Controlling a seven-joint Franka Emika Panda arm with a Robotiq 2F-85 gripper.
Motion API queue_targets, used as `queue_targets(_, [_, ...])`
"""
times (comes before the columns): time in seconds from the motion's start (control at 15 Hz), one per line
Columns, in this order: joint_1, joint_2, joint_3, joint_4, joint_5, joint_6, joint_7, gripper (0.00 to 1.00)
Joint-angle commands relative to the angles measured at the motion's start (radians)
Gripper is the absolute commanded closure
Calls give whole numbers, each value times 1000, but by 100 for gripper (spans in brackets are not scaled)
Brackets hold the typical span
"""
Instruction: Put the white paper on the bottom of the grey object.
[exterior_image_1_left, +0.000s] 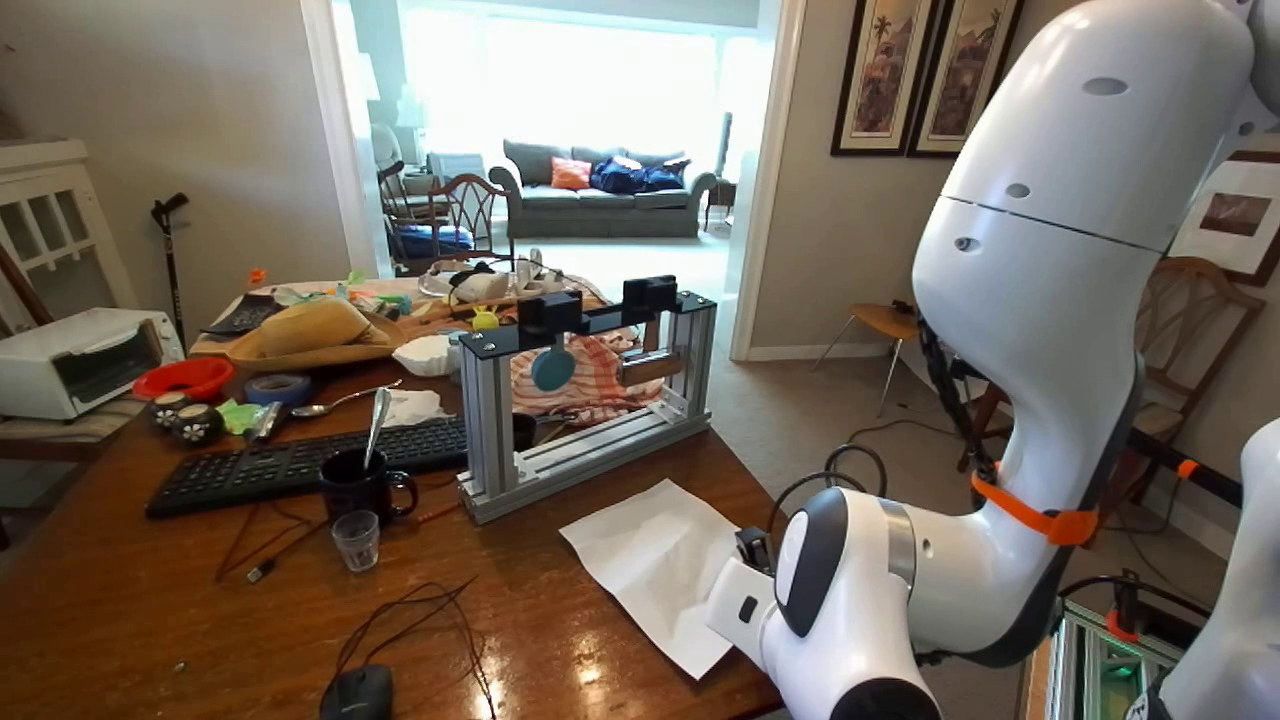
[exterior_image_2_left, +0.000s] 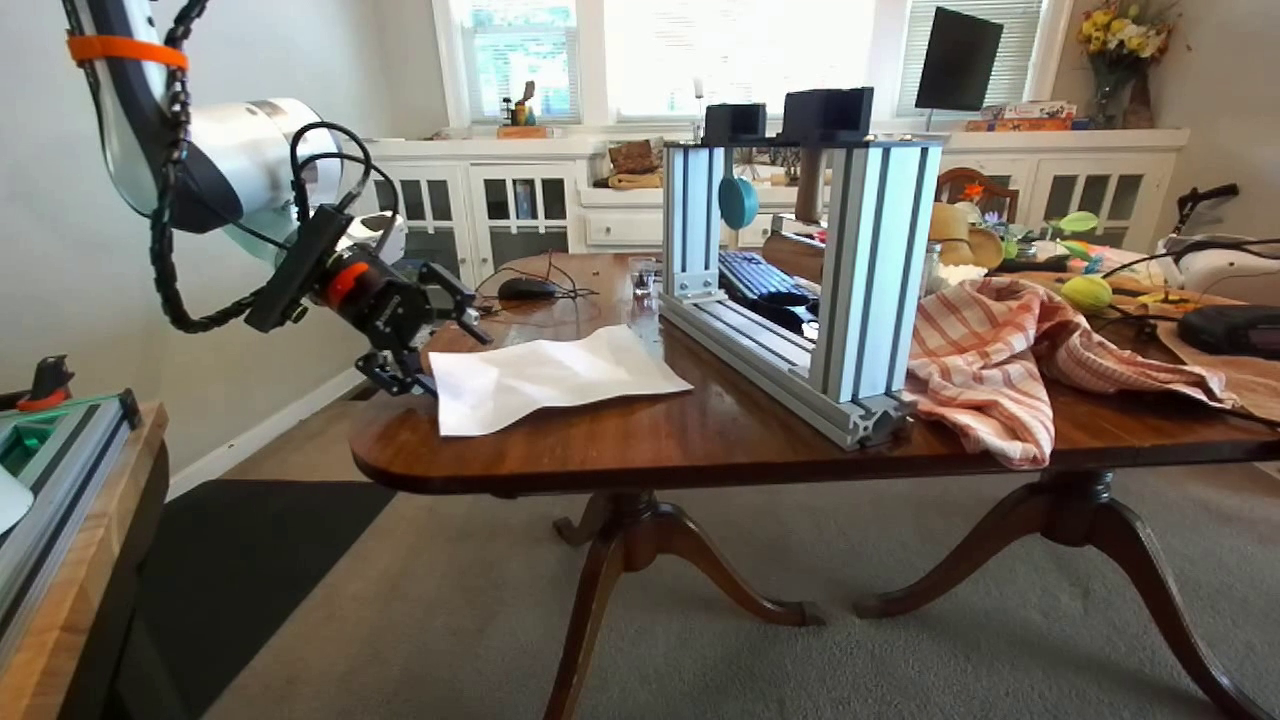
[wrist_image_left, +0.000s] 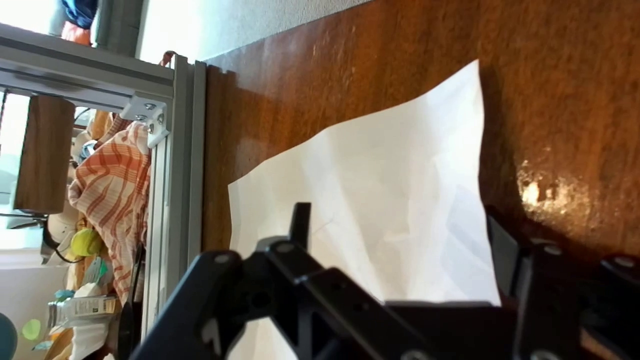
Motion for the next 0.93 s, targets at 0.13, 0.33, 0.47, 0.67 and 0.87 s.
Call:
queue_targets(0.13, [-5,33,4,16,-43,-20,48,24])
queue_targets(0.33, [-4,40,5,26,-48,-21,55,28])
queue_targets(0.47, [-3,45,6,36,-52,-21,60,36])
queue_targets(0.67, [-4,52,6,48,-62,-19,73,47])
queue_targets(0.87, [-6,61,6,56,-73,-16,94,77])
